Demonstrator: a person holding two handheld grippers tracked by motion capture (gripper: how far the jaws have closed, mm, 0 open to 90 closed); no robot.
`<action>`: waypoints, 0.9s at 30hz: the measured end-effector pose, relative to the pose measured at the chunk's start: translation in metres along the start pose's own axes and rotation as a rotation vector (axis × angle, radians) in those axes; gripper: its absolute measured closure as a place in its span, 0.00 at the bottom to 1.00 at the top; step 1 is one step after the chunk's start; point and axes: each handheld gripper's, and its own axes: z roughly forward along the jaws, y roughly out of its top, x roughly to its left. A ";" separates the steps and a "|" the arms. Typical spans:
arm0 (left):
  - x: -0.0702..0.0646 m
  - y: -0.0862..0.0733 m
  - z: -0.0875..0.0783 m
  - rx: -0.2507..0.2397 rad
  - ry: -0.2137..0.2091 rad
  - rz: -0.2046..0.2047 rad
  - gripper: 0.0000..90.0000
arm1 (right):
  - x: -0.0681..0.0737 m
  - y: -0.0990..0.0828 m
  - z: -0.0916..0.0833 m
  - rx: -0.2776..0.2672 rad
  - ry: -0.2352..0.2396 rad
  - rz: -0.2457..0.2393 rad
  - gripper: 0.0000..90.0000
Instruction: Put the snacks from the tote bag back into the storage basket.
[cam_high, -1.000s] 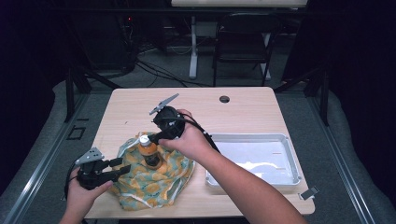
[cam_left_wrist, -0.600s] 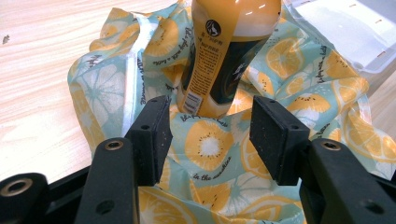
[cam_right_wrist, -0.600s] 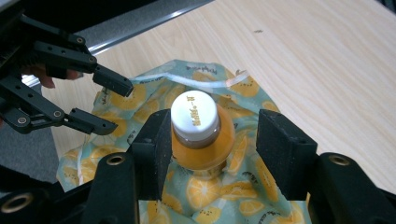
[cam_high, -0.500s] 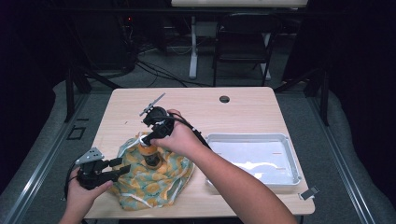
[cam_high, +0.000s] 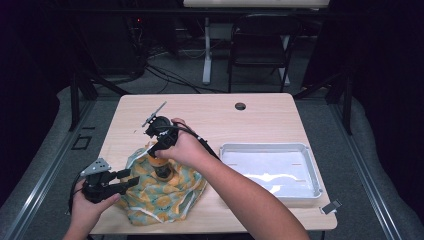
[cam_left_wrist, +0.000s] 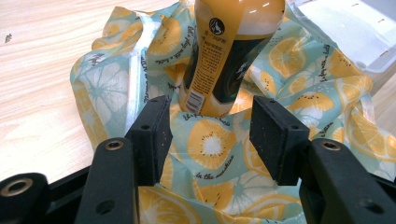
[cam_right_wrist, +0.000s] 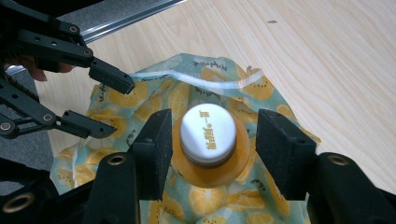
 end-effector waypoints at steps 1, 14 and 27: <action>0.000 0.000 0.000 0.001 0.001 0.000 0.54 | 0.000 0.000 0.001 -0.001 -0.001 0.000 0.52; 0.001 0.000 0.000 0.003 0.003 0.002 0.54 | -0.001 0.001 0.010 0.025 -0.003 -0.026 0.56; 0.001 0.000 0.001 0.008 0.002 0.001 0.54 | 0.000 0.002 0.016 0.043 0.022 -0.066 0.62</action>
